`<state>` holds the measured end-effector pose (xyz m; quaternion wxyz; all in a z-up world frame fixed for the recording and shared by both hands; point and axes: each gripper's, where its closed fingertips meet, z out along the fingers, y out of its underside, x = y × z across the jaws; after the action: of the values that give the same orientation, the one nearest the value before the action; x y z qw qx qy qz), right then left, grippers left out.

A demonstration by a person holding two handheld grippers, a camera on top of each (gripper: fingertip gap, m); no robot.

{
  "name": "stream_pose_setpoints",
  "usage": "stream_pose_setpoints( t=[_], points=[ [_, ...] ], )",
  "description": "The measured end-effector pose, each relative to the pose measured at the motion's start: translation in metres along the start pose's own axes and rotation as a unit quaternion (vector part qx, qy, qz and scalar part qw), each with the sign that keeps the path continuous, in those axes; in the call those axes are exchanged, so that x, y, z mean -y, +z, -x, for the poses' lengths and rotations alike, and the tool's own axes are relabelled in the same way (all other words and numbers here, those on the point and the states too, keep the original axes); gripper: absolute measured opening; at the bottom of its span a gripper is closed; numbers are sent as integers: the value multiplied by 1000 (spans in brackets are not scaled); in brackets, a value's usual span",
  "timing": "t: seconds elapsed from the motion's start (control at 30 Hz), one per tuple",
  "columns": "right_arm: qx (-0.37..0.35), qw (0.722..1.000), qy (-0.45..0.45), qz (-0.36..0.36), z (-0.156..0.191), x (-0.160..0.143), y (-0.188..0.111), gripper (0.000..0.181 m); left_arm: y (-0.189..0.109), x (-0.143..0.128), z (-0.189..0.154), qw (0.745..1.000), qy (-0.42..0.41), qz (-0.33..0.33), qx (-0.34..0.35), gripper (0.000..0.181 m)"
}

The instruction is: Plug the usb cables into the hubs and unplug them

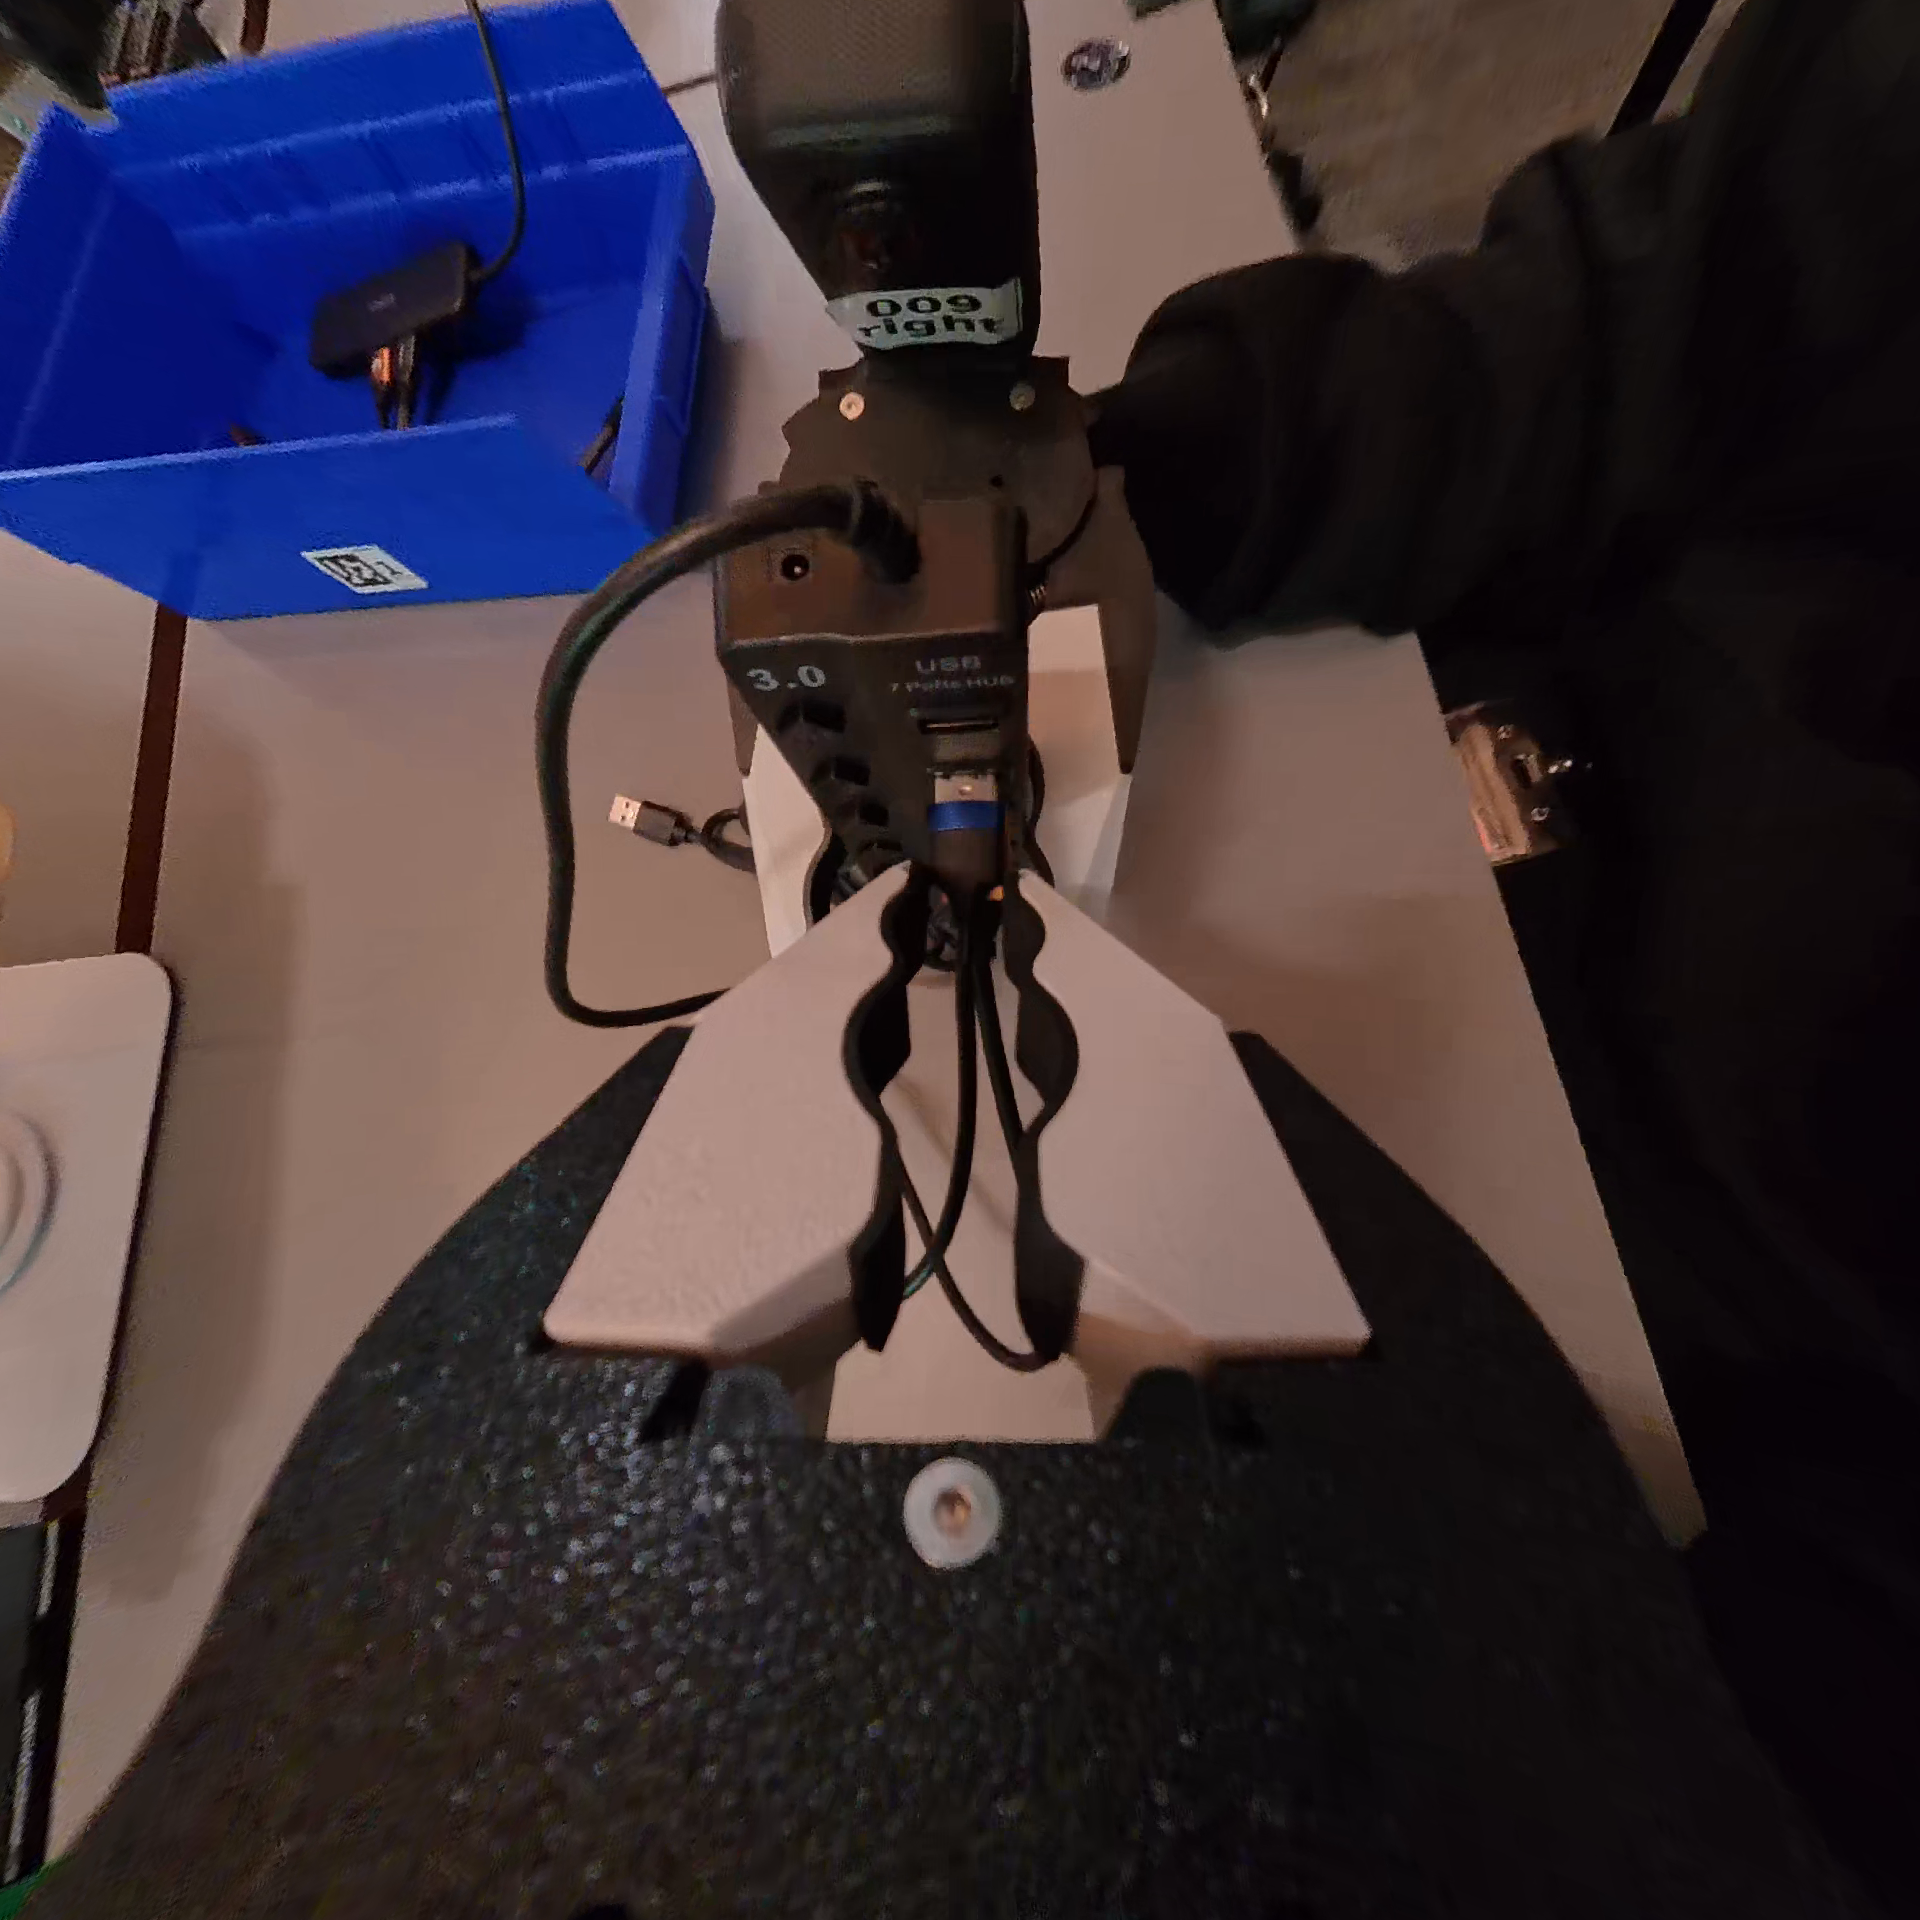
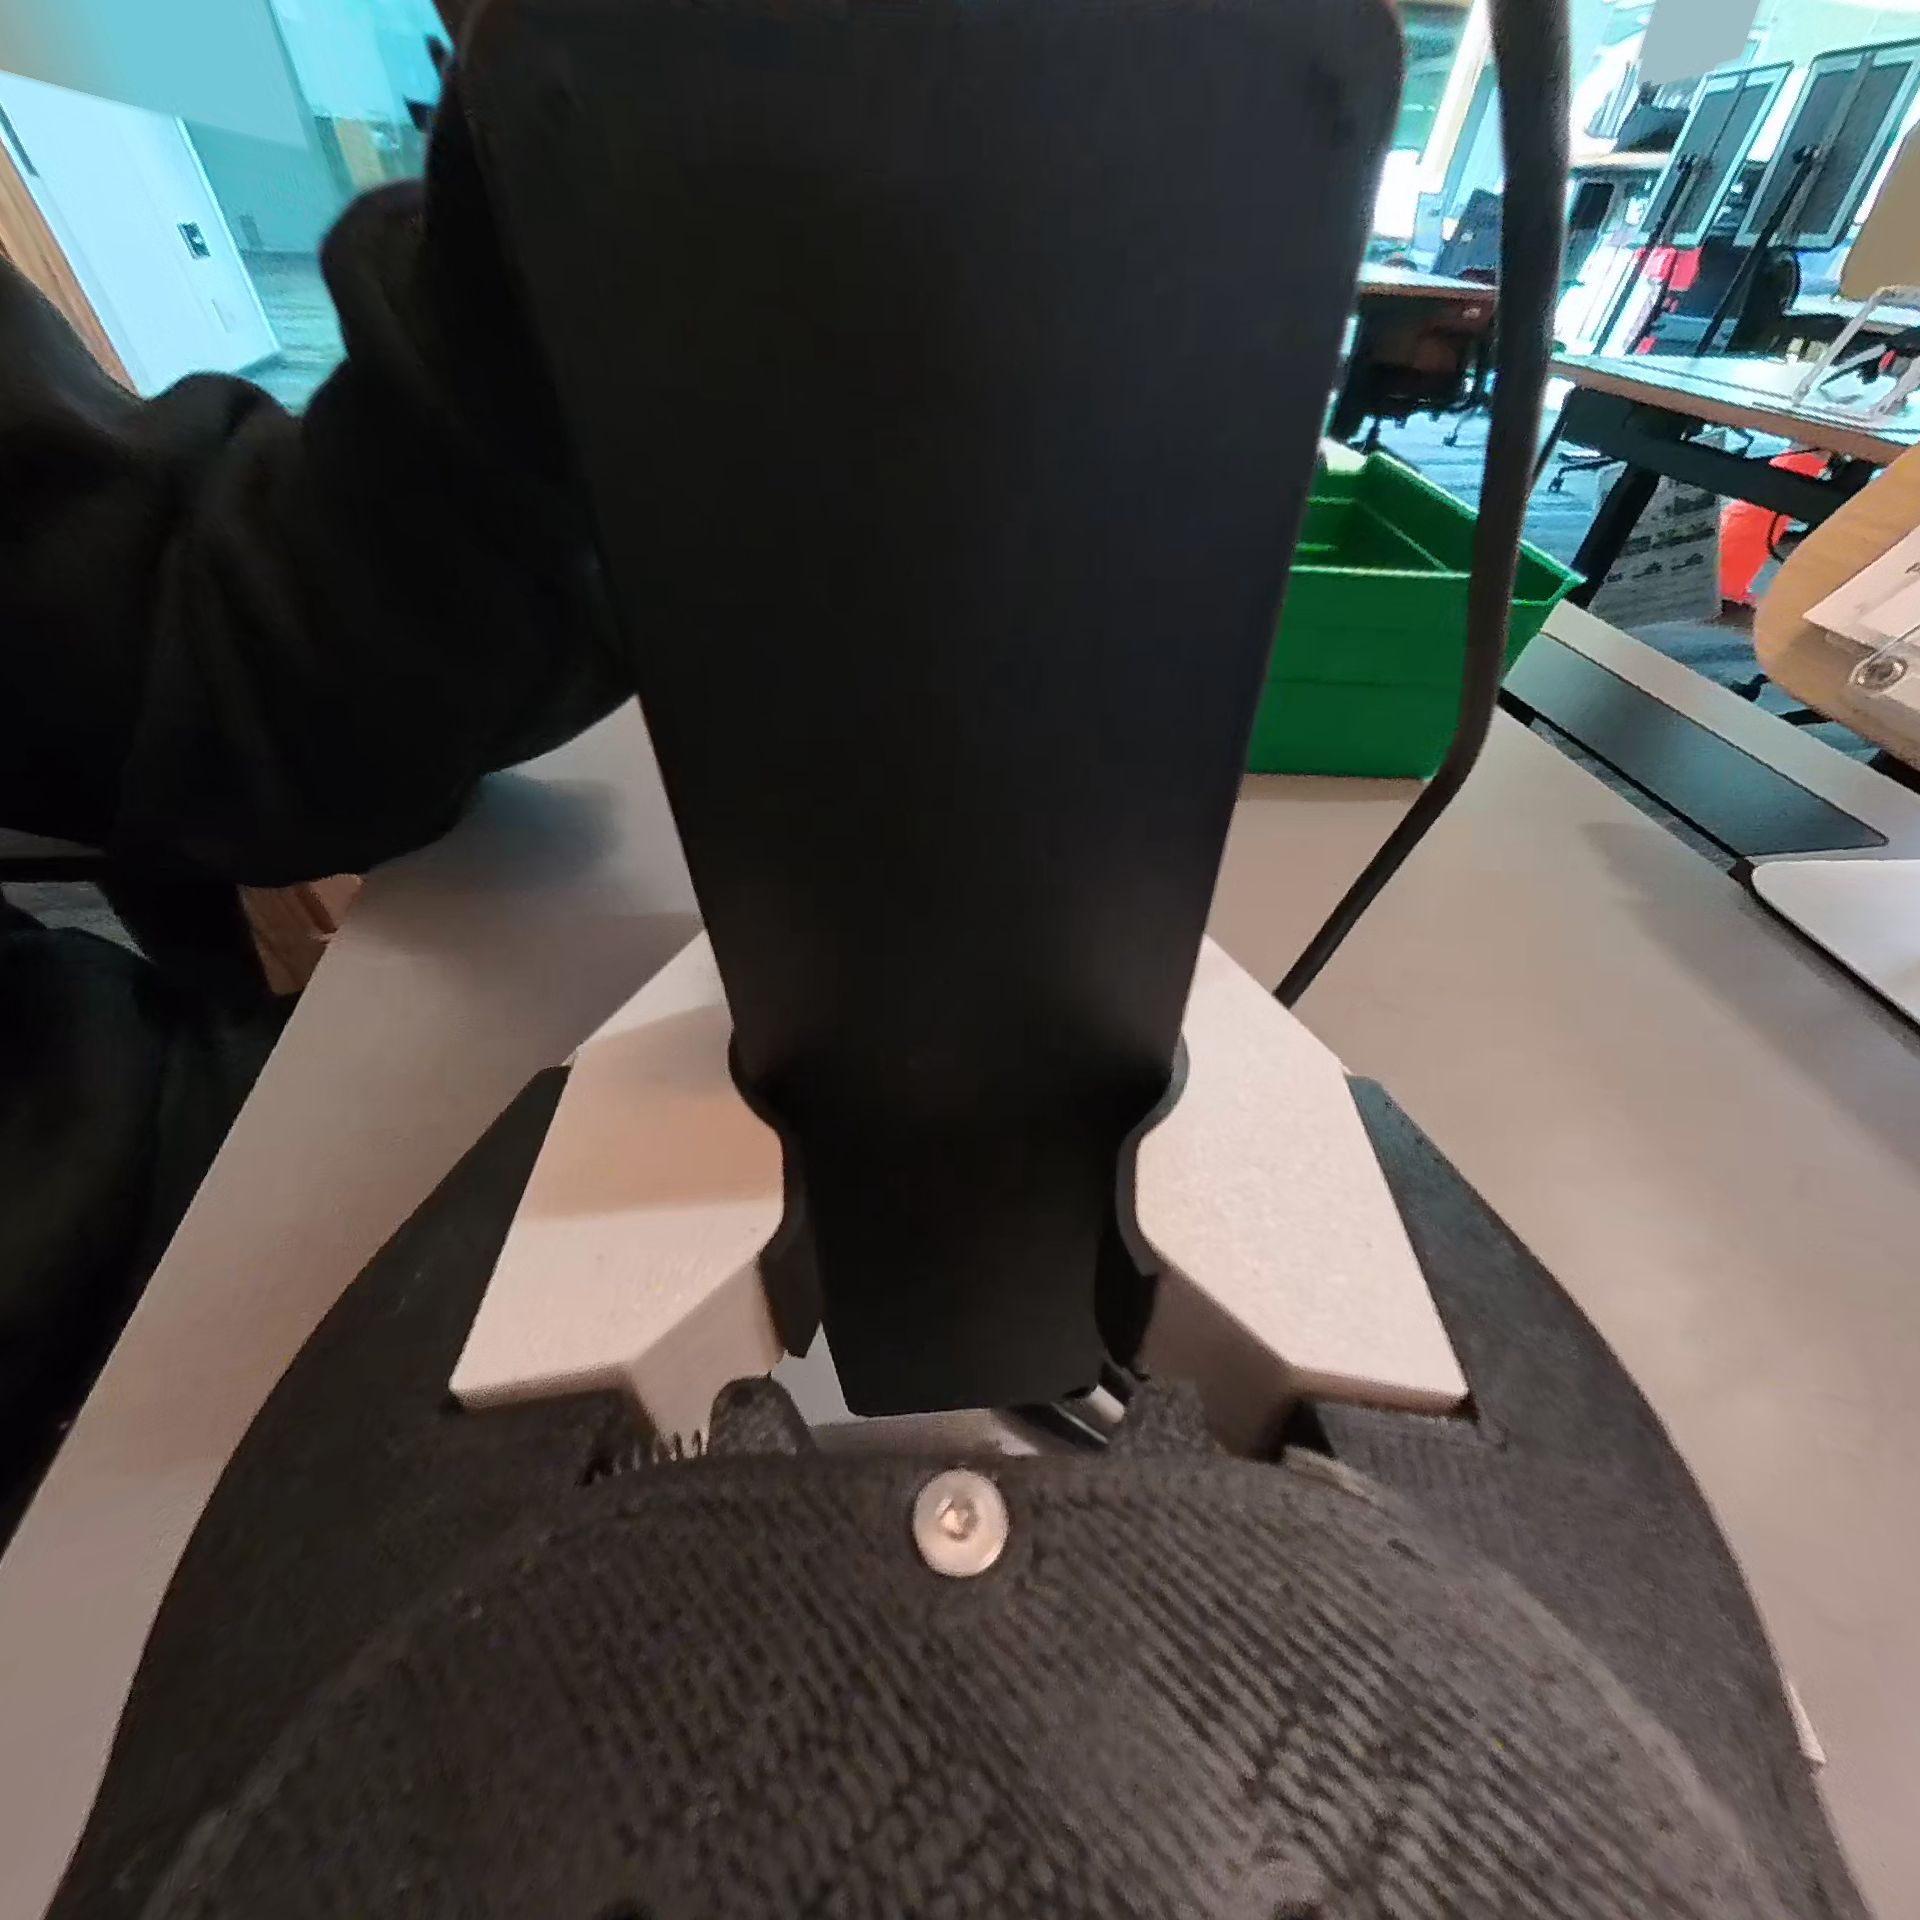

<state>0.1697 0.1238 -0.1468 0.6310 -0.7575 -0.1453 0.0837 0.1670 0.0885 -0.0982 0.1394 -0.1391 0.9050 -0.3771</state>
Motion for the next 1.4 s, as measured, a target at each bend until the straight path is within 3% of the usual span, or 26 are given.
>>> stream_pose_setpoints(
  t=[0.2, 0.33, 0.7, 0.8, 1.0, 1.23, 1.4],
  points=[
    [-12, 1000, -2, 13, -6, -7, -3, 63, 9, 1, 5, 1000, -18, -11, -8, 11],
    [-14, 1000, -5, 9, -4, -5, -1, 62, 9, 21, 2, 996, -36, -72, -26, 11],
    [-30, 999, -10, 21, -9, -9, 4, 61, 6, 10, 6, 998, -29, -54, -11, 12],
    [-36, 999, -2, 5, -13, -3, -1, 61, 0, 16, 24, 995, -48, -62, 57, 39],
    [-39, 997, -27, 62, -10, -20, 8, 61, 4, 44, 18, 990, -35, -78, 108, 59],
    [-38, 996, -38, 72, -9, -25, 9, 61, 9, 44, 13, 993, -29, -78, 78, 48],
    [-20, 1000, -2, 6, -8, -7, 7, 62, -3, 43, 16, 991, -38, -110, 59, 47]
  ],
)
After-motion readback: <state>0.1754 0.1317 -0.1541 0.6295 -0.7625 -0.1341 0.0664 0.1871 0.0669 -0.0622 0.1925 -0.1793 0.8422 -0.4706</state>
